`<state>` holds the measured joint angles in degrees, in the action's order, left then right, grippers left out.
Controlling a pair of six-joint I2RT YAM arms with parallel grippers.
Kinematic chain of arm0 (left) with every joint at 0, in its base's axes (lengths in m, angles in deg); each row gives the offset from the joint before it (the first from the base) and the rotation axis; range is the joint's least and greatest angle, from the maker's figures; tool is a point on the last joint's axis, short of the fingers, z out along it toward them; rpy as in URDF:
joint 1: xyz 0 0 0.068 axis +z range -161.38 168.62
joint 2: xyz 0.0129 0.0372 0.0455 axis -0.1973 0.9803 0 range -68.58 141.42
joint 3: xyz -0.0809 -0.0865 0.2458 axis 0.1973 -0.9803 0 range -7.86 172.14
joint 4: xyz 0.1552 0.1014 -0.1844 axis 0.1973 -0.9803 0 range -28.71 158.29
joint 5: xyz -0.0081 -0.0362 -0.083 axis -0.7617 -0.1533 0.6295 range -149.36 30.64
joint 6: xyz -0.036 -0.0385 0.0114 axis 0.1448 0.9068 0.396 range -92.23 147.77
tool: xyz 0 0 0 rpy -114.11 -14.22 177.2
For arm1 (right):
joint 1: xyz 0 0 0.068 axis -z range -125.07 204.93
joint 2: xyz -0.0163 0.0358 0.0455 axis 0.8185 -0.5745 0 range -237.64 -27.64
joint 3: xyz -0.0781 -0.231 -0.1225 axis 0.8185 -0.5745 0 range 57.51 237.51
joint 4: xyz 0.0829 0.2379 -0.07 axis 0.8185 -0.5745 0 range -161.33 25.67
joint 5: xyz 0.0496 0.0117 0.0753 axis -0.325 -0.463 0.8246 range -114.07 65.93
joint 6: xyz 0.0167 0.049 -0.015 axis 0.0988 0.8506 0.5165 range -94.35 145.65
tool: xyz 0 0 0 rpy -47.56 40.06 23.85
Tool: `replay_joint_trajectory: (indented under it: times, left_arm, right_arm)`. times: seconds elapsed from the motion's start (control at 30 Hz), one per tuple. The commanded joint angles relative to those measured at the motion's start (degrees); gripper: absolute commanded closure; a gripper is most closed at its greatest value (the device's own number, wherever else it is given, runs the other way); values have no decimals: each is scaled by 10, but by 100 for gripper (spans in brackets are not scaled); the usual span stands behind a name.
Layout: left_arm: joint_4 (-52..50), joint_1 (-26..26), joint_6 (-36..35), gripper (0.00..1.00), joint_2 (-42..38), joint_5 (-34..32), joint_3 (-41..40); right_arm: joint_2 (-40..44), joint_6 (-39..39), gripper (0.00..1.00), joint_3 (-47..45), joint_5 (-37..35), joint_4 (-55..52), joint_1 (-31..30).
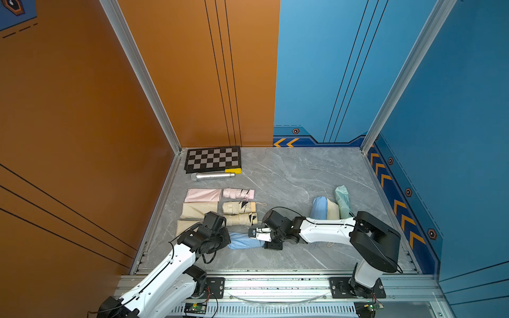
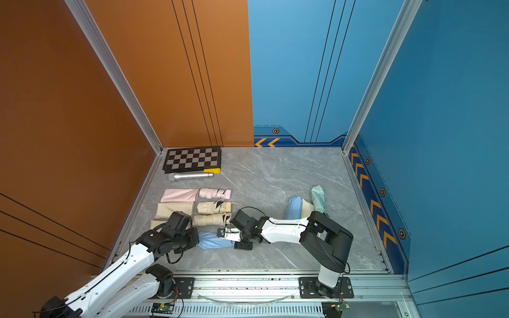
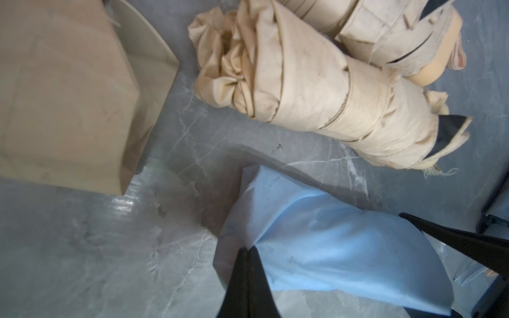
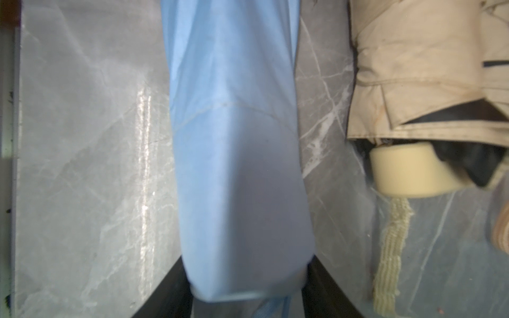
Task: Take umbrellas out of sleeves
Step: Take out the umbrella from the umbrella sleeve.
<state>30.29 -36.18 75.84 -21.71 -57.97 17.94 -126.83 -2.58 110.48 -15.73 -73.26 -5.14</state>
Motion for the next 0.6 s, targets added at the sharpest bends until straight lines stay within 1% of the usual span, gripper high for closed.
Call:
replay_joint_trajectory:
  times: [0.0,0.23,0.33,0.4,0.57]
  left_arm:
    - [-41,7,-10,100,-4,-57,14]
    - [-49,7,-11,100,-5,-72,18]
    - [-47,8,-11,100,-6,-59,24]
    - [-48,8,-21,89,-8,-46,31]
    - [-37,11,-23,69,-20,-12,33]
  right_arm:
    - [17,6,64,-14,-7,-23,-2]
    - [26,7,64,-18,-4,-29,1]
    - [23,7,64,-14,1,-29,1]
    - [18,8,64,-11,4,-29,1]
    - [7,7,65,-5,6,-29,1]
